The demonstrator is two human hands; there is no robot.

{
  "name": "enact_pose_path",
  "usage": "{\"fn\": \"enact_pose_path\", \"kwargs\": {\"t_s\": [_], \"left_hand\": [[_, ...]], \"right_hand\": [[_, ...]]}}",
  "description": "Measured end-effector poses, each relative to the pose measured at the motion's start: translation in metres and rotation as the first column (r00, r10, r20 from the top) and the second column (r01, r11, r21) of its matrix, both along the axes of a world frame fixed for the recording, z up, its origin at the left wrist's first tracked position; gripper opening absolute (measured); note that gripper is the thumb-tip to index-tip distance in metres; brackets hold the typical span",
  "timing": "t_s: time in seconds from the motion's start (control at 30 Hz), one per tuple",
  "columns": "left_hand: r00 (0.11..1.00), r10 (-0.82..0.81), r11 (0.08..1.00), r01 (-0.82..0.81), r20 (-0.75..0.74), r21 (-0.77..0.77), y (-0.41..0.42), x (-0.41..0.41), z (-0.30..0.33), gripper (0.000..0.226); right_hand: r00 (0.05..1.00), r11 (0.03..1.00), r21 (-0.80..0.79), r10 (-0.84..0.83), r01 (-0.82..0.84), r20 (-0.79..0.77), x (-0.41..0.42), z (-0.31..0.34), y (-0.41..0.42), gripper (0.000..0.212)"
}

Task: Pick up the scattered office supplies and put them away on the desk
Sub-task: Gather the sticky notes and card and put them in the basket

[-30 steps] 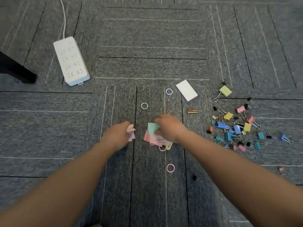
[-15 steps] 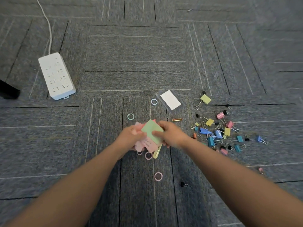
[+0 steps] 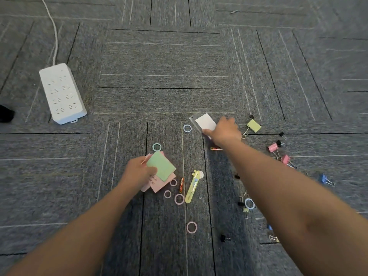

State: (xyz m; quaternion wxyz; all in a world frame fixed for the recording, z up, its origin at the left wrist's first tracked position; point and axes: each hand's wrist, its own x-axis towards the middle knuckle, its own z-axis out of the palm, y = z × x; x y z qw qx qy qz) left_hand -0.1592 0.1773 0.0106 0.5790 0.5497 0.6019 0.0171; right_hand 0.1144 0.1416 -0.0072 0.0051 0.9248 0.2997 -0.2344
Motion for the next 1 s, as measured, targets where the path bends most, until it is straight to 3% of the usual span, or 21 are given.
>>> {"fn": "enact_pose_path", "kwargs": {"t_s": [0.1,0.17,0.3,0.37,0.47,0.53,0.63,0.7,0.87,1.0], "left_hand": [[1.0,0.008,1.0,-0.008,0.006,0.004,0.002,-0.001,0.001,0.023],[1.0,0.001,1.0,0.0,-0.014,0.013,0.001,-0.001,0.0,0.024],[0.999,-0.016,0.999,0.018,-0.049,0.034,-0.001,0.002,-0.002,0.023],[0.998,-0.024,0.998,0.028,-0.062,0.062,0.002,0.002,-0.002,0.022],[0.996,-0.042,0.995,0.048,-0.073,0.082,0.005,0.001,0.001,0.032],[0.995,-0.068,0.997,0.071,-0.066,0.036,0.003,0.001,0.005,0.044],[0.99,-0.125,0.991,0.122,-0.065,-0.046,-0.008,0.003,0.006,0.056],[0.993,-0.11,0.993,0.107,-0.048,-0.057,-0.016,0.007,0.005,0.056],[0.998,-0.024,0.992,0.031,0.057,-0.124,-0.022,0.018,0.005,0.043],[0.999,-0.037,0.999,0.037,-0.003,-0.016,-0.018,0.006,0.008,0.028]], "right_hand": [[0.978,0.987,0.029,-0.152,0.158,-0.143,0.012,-0.016,0.011,0.093],[0.953,0.977,0.053,-0.189,0.207,-0.238,0.015,-0.018,0.009,0.087],[0.941,0.967,0.226,-0.036,0.118,-0.336,0.009,0.003,-0.009,0.041],[0.865,0.944,0.302,0.035,0.136,-0.501,-0.008,0.021,-0.036,0.028],[0.746,0.967,0.256,0.181,-0.015,-0.641,-0.032,0.027,-0.085,0.009],[0.696,0.969,0.242,0.2,-0.038,-0.69,-0.042,0.028,-0.107,0.005],[0.621,0.946,0.279,0.118,0.168,-0.775,-0.06,0.029,-0.119,0.005],[0.592,0.934,0.294,0.121,0.205,-0.797,-0.076,0.028,-0.12,0.009],[0.633,0.968,0.217,0.089,0.127,-0.769,-0.095,0.017,-0.115,0.018],[0.714,0.98,0.19,0.089,0.063,-0.695,-0.09,0.011,-0.119,0.008]]}}
